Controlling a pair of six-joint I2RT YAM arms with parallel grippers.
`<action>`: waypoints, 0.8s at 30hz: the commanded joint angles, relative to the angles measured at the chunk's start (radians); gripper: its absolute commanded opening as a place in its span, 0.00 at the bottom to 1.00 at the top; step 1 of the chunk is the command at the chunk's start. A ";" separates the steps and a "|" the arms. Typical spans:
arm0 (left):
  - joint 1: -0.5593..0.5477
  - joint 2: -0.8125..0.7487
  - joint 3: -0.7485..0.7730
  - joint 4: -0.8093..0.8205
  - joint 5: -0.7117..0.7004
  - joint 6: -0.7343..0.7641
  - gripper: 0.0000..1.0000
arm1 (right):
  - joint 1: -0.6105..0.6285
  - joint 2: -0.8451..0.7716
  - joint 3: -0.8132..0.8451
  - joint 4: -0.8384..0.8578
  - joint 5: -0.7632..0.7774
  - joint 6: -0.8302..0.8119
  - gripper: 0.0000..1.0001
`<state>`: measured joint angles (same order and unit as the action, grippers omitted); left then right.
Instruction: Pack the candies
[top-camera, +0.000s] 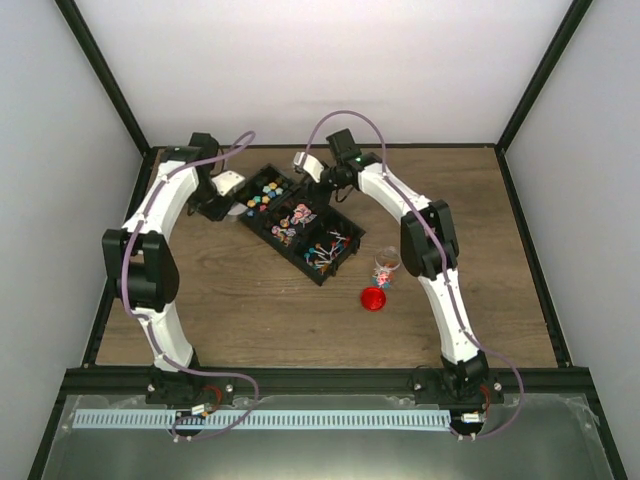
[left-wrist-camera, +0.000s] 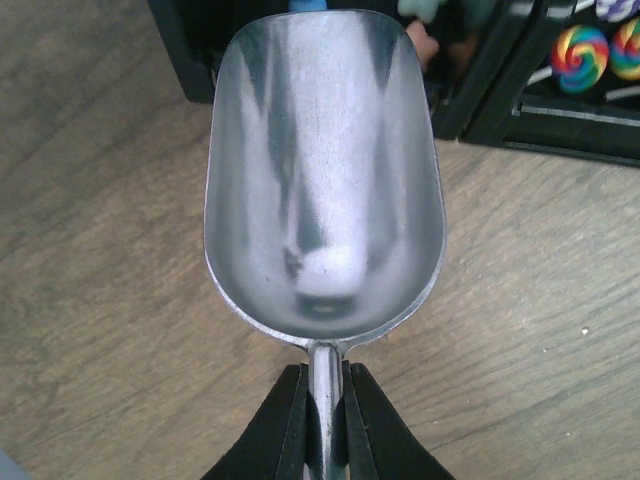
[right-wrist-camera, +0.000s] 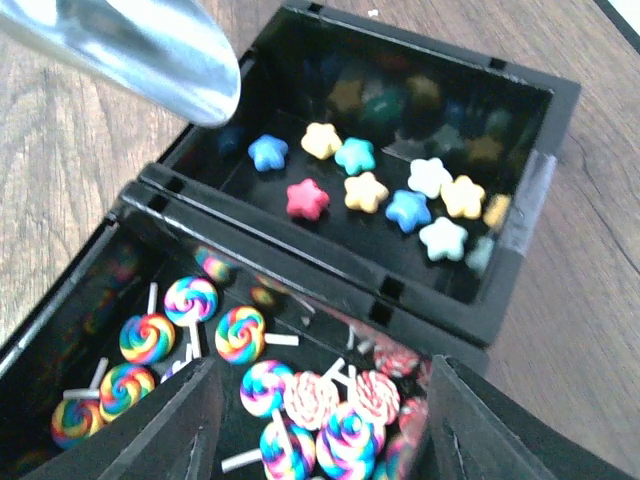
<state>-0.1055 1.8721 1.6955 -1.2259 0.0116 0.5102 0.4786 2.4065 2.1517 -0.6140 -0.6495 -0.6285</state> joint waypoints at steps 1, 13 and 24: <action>-0.003 0.022 0.079 -0.012 0.016 0.012 0.04 | -0.041 -0.097 -0.007 -0.079 0.014 -0.022 0.60; -0.003 0.110 0.191 0.007 0.074 -0.025 0.04 | -0.134 -0.210 -0.142 -0.312 0.063 -0.049 0.62; -0.003 0.150 0.230 0.008 0.049 -0.060 0.04 | -0.132 -0.234 -0.276 -0.304 0.111 -0.118 0.55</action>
<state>-0.1055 2.0079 1.8847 -1.2198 0.0673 0.4686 0.3378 2.1666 1.8462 -0.9051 -0.5564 -0.7151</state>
